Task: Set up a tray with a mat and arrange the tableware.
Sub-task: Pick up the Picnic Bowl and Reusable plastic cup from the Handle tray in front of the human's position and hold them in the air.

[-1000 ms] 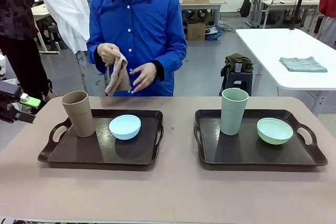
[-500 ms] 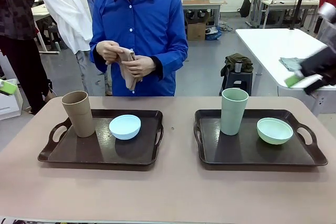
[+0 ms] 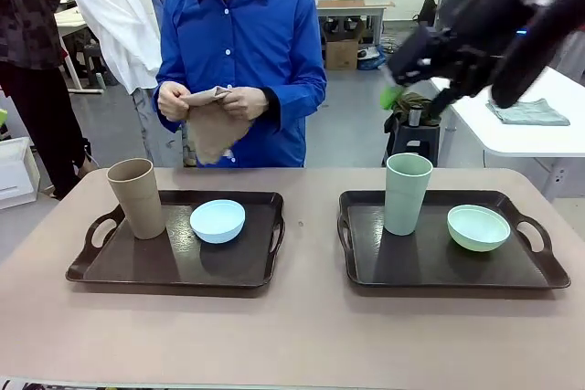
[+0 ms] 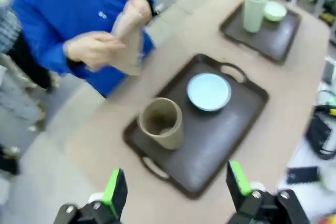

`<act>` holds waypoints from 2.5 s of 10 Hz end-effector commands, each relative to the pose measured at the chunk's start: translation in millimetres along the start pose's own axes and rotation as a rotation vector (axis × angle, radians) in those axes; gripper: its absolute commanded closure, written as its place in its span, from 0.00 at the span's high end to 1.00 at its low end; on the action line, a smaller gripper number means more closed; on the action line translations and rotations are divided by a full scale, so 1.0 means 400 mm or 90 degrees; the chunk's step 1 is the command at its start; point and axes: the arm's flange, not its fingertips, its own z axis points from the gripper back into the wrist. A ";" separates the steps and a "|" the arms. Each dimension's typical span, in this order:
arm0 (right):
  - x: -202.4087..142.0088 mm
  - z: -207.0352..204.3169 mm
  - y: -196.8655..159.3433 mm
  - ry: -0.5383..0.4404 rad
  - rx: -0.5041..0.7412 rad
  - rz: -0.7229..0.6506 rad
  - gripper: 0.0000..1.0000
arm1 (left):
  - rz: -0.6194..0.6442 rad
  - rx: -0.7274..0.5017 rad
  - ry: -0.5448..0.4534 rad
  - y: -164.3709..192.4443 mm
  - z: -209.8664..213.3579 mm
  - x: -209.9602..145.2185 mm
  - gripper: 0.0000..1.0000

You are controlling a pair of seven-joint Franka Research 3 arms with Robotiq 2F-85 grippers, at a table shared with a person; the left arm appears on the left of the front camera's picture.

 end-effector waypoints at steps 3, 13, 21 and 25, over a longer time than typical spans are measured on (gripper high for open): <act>0.074 -0.098 0.029 -0.037 -0.121 -0.083 1.00 | 0.009 0.018 0.040 0.051 -0.050 0.046 1.00; 0.189 -0.276 0.199 0.052 -0.108 -0.048 1.00 | -0.088 -0.150 0.070 0.207 -0.098 0.040 1.00; 0.266 -0.783 0.424 0.171 -0.202 -0.113 1.00 | -0.403 -0.312 -0.079 0.302 -0.375 -0.074 1.00; 0.258 -0.779 0.381 0.170 -0.132 -0.112 1.00 | -0.337 -0.328 -0.038 0.360 -0.435 -0.099 1.00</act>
